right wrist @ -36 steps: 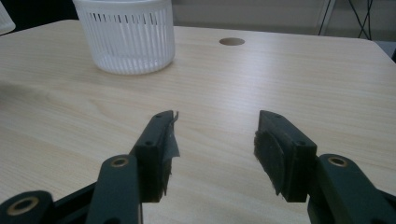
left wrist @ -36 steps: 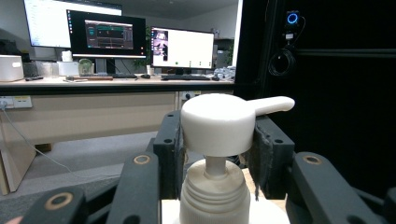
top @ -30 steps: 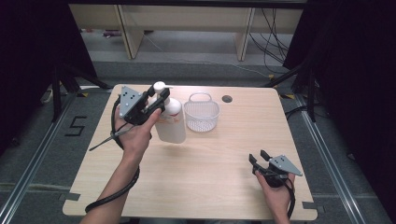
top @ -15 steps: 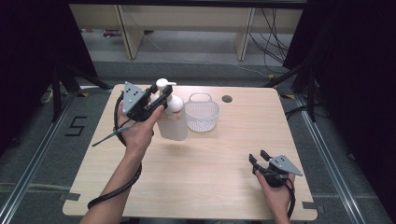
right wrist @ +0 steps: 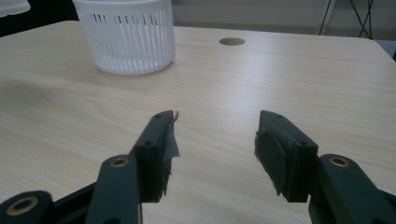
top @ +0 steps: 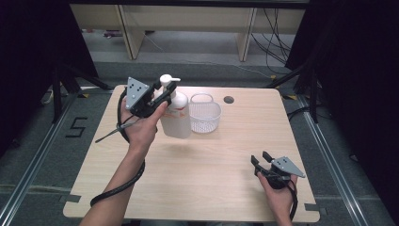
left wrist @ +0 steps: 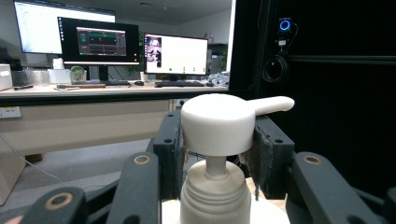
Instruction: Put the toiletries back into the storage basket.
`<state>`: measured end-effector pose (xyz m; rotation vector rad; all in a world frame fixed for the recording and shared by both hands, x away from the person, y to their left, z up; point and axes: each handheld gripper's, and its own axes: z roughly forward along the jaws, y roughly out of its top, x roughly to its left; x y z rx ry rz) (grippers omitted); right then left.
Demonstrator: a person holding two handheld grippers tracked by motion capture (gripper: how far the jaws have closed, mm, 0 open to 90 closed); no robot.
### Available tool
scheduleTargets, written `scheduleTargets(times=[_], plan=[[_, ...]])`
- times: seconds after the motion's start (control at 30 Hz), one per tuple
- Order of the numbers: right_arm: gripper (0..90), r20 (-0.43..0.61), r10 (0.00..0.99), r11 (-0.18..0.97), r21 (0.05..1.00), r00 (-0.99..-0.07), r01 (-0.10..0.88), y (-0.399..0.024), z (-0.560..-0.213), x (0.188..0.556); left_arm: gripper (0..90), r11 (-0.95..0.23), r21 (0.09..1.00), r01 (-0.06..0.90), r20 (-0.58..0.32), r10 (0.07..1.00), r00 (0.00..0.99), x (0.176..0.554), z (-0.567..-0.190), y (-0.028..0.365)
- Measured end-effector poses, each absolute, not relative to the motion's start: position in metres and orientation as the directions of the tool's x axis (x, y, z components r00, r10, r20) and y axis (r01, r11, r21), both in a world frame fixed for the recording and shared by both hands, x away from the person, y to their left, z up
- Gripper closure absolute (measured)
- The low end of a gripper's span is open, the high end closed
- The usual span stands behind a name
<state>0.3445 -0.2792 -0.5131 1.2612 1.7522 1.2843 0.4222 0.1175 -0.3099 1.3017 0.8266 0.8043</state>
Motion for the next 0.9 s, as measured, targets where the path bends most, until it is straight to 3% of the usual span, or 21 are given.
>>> scheduleTargets(times=[0.9], plan=[[47.2,0.036,0.935,0.086,0.942,-0.353,0.324,-0.279,-0.514,0.345,59.5,0.103,0.994,-0.040,-0.071,0.874,0.481,0.435,-0.302,0.104]])
